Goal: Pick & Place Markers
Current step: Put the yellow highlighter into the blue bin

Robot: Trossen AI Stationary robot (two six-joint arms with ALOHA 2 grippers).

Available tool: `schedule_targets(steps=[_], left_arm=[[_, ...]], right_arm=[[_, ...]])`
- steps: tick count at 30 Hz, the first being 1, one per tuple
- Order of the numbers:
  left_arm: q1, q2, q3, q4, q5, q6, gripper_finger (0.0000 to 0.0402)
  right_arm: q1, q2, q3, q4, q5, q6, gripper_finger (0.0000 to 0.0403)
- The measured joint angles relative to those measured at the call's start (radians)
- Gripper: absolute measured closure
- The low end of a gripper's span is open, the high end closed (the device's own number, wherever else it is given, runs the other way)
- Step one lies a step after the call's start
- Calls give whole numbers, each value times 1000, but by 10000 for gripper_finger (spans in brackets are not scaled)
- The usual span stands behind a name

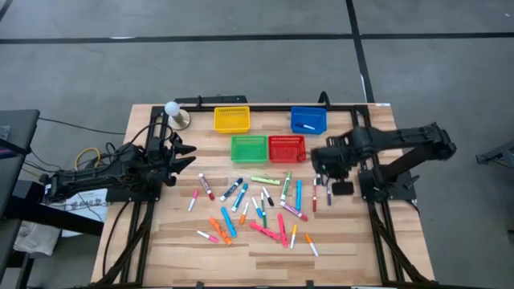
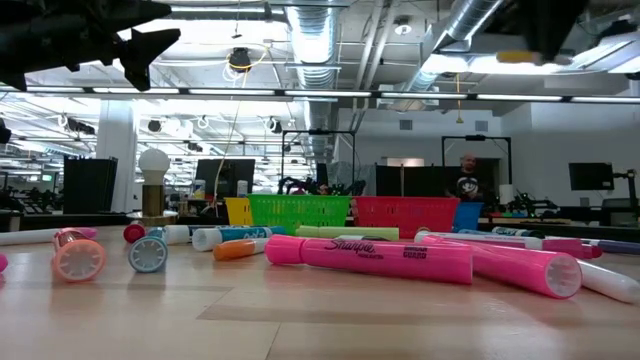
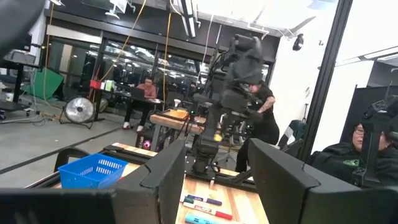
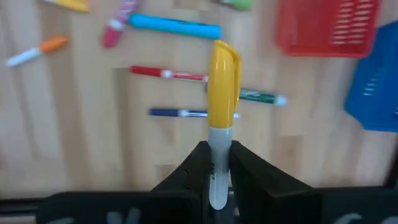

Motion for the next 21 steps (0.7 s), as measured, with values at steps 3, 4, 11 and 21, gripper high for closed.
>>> schedule_targets(steps=[3, 4, 11, 21], left_arm=[[0, 0, 0, 2, 0, 0, 225], [0, 0, 0, 2, 0, 0, 225], [0, 0, 0, 4, 0, 0, 225], [0, 0, 0, 15, 0, 0, 225]], right_arm=[[-119, 0, 0, 2, 14, -104, 357], [-162, 0, 0, 6, 14, -140, 359], [-466, 4, 0, 99, 15, -361, 373], [-720, 138, 0, 194, 67, -570, 363]])
